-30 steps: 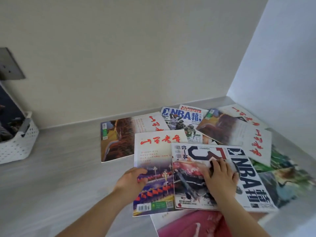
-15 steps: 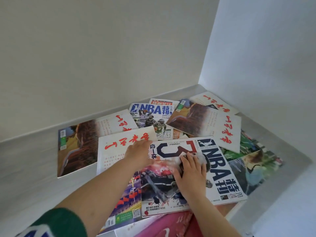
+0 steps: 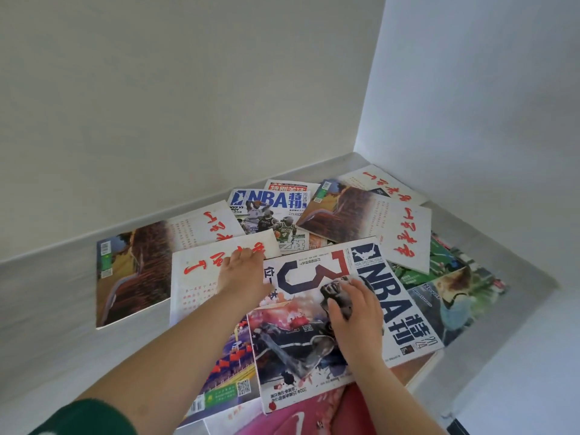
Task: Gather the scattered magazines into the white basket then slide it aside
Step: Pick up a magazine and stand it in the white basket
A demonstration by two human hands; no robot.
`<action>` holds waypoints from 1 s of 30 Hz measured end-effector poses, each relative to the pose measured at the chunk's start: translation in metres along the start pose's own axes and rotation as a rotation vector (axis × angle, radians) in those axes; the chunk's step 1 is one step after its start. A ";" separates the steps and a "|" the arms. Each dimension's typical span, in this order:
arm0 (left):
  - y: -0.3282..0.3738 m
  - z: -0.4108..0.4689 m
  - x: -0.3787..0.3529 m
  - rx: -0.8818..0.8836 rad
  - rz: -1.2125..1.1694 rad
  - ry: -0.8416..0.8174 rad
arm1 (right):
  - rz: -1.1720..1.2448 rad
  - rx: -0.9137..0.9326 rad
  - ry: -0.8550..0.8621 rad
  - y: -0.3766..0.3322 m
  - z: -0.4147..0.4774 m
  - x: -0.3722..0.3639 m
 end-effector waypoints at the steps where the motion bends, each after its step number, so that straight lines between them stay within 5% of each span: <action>1: -0.003 -0.007 0.003 0.023 -0.084 0.033 | -0.005 -0.006 0.004 0.000 0.000 0.001; 7: -0.048 -0.054 0.008 0.107 -0.498 0.152 | 0.125 -0.188 0.312 -0.003 0.001 0.027; 10: -0.071 -0.075 0.013 0.111 -0.679 0.211 | 0.445 -0.376 0.355 -0.005 0.007 0.026; 14: -0.110 -0.099 0.026 0.168 -0.823 0.270 | 0.847 -0.513 0.268 -0.037 0.013 -0.005; 17: -0.152 -0.120 0.031 0.274 -0.928 0.340 | 0.853 -0.530 0.201 -0.063 0.012 -0.028; 22: -0.222 -0.156 0.032 0.378 -1.148 0.395 | 0.895 -0.460 -0.156 -0.127 -0.007 -0.089; 30: -0.353 -0.205 0.025 0.506 -1.101 0.522 | 0.874 -0.237 -0.372 -0.245 -0.053 -0.174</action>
Point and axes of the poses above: each hand's wrist, its own z-axis towards the middle knuckle, its own x-axis out of the back of the hand, y = z × x, the point moved 6 cm from there along z, towards the middle knuckle, and after that the axes turned 14 degrees about z, right-handed, at the moved point
